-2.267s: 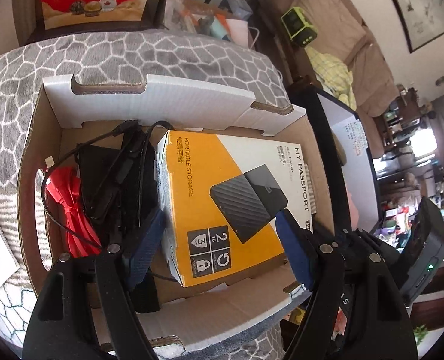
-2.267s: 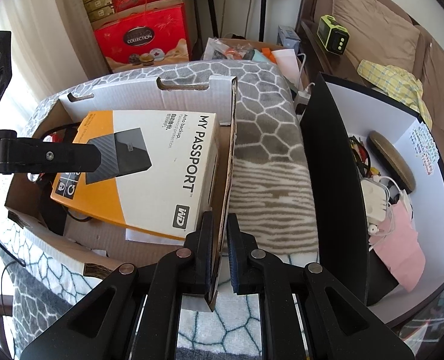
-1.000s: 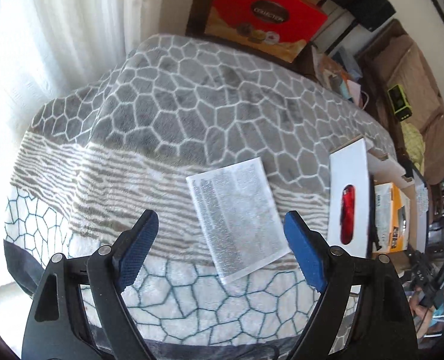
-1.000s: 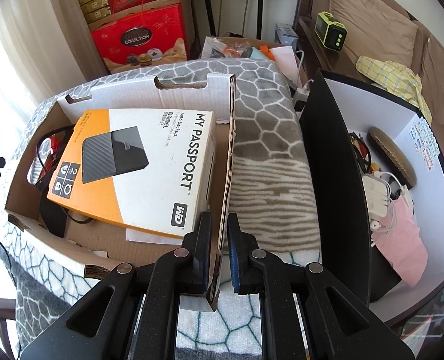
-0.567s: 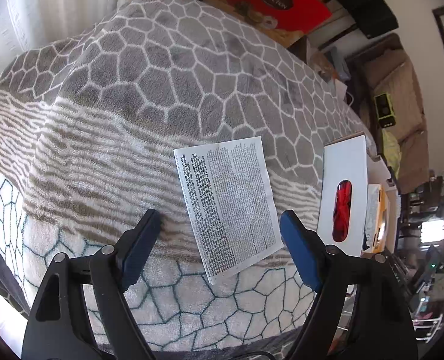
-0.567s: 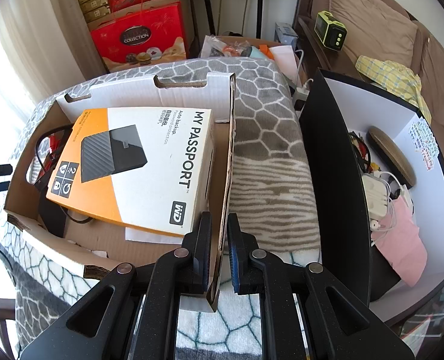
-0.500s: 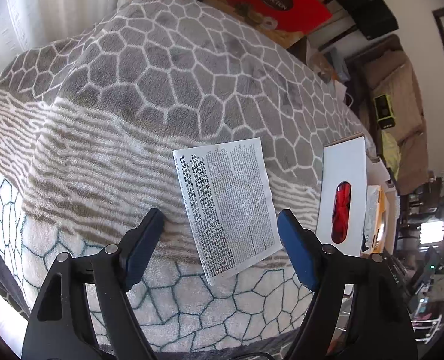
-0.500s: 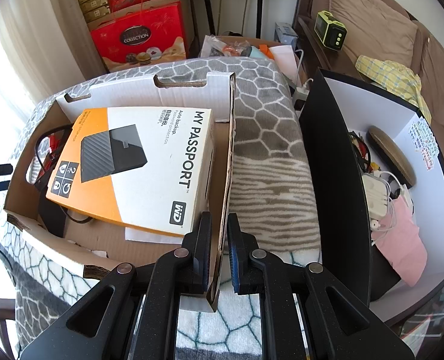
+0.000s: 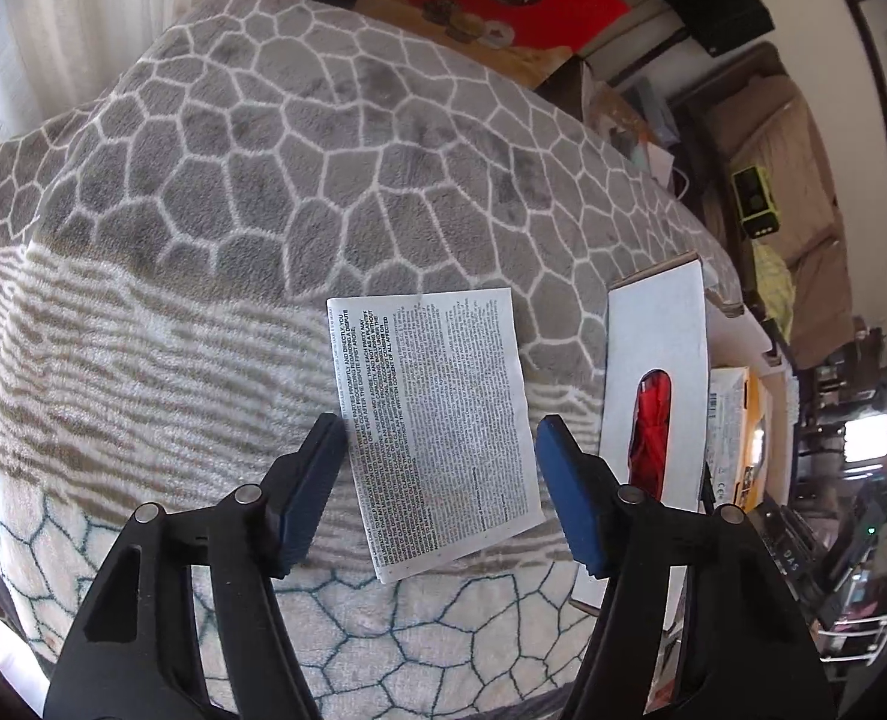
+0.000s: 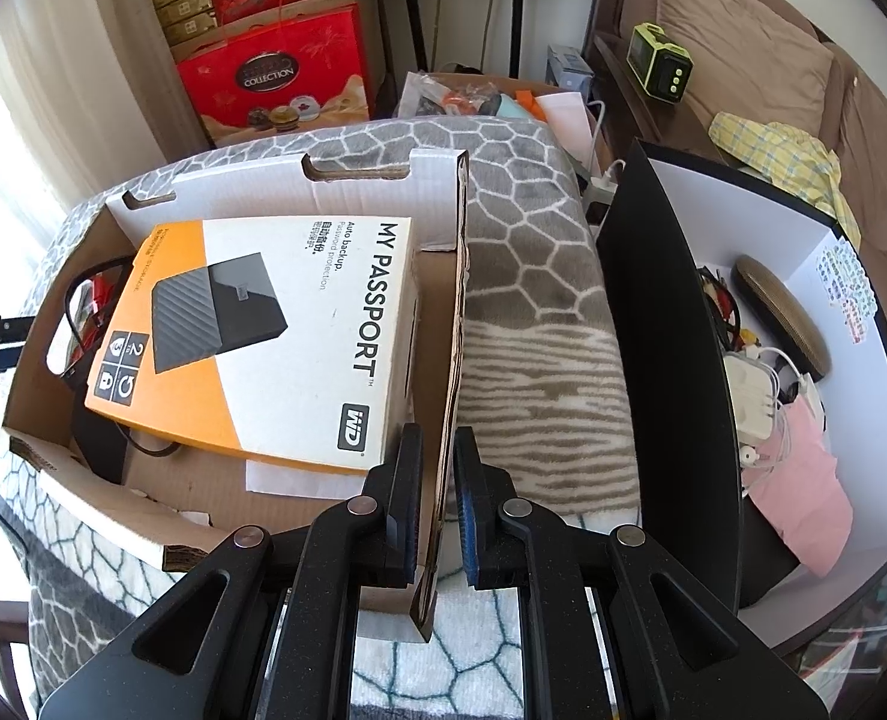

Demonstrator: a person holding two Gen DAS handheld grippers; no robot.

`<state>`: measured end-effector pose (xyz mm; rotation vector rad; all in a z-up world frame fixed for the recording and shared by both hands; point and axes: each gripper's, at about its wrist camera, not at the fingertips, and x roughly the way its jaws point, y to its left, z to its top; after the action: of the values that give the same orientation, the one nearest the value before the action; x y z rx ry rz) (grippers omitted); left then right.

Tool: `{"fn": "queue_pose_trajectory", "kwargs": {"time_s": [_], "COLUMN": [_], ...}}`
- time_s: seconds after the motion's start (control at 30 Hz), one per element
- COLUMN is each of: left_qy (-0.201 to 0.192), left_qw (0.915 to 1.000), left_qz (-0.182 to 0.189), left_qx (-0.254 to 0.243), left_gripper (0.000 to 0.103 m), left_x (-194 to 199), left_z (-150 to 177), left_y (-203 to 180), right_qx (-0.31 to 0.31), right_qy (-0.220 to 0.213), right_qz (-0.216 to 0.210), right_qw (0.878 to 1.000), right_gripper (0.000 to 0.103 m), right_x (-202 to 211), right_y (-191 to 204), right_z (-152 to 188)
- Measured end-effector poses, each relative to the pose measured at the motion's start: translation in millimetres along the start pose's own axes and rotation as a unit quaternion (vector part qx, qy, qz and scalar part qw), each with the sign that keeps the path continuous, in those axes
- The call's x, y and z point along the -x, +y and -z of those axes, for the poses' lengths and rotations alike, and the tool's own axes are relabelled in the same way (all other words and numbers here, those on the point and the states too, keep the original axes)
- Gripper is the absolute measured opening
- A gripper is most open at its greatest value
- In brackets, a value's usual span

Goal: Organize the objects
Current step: 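Move the left gripper back toward the printed paper sheet on the blanket, then close the left gripper on the edge of the printed paper sheet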

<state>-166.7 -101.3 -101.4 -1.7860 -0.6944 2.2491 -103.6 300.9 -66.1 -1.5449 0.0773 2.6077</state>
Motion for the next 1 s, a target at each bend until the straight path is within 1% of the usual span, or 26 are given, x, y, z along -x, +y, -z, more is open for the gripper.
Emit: {"fn": "queue_pose_trajectory", "kwargs": {"time_s": [0.1, 0.17, 0.23, 0.3, 0.47, 0.7, 0.77, 0.9, 0.93, 1.0], "left_qy": [0.002, 0.006, 0.011, 0.010, 0.018, 0.020, 0.027, 0.042, 0.043, 0.042], "left_qw": [0.9999, 0.9999, 0.9999, 0.9999, 0.9995, 0.9971, 0.9950, 0.9909, 0.9905, 0.9916], "left_qz": [-0.006, -0.006, -0.001, 0.002, 0.023, 0.073, 0.096, 0.126, 0.128, 0.120], "left_qx": [-0.010, -0.013, -0.013, -0.013, -0.011, -0.002, 0.006, 0.021, 0.024, 0.026], "left_gripper": [0.061, 0.044, 0.040, 0.040, 0.040, 0.040, 0.040, 0.040, 0.040, 0.034], "left_x": [-7, -12, -16, -17, -20, -17, -15, -18, -19, -21], "left_z": [-4, -8, -11, -14, -19, -24, -26, -29, -30, -30], "left_y": [-14, -19, -23, -25, -27, -19, -14, -7, -6, -4], "right_qx": [0.001, 0.001, 0.002, 0.002, 0.002, 0.004, 0.004, 0.004, 0.004, 0.004], "right_qy": [0.002, 0.002, 0.003, 0.003, 0.005, 0.007, 0.007, 0.007, 0.007, 0.007], "right_qz": [0.001, 0.002, 0.002, 0.001, 0.001, 0.004, 0.005, 0.005, 0.005, 0.006], "right_qw": [1.000, 1.000, 1.000, 1.000, 1.000, 1.000, 1.000, 1.000, 1.000, 1.000], "right_gripper": [0.010, 0.010, 0.010, 0.010, 0.010, 0.010, 0.010, 0.010, 0.010, 0.011], "right_x": [-2, -2, -1, -2, -3, -6, -6, -6, -6, -6], "right_y": [0, 1, 1, 2, 2, 2, 2, 2, 2, 1], "right_z": [-2, -2, -2, -3, -3, -2, -1, -1, -1, -1]}}
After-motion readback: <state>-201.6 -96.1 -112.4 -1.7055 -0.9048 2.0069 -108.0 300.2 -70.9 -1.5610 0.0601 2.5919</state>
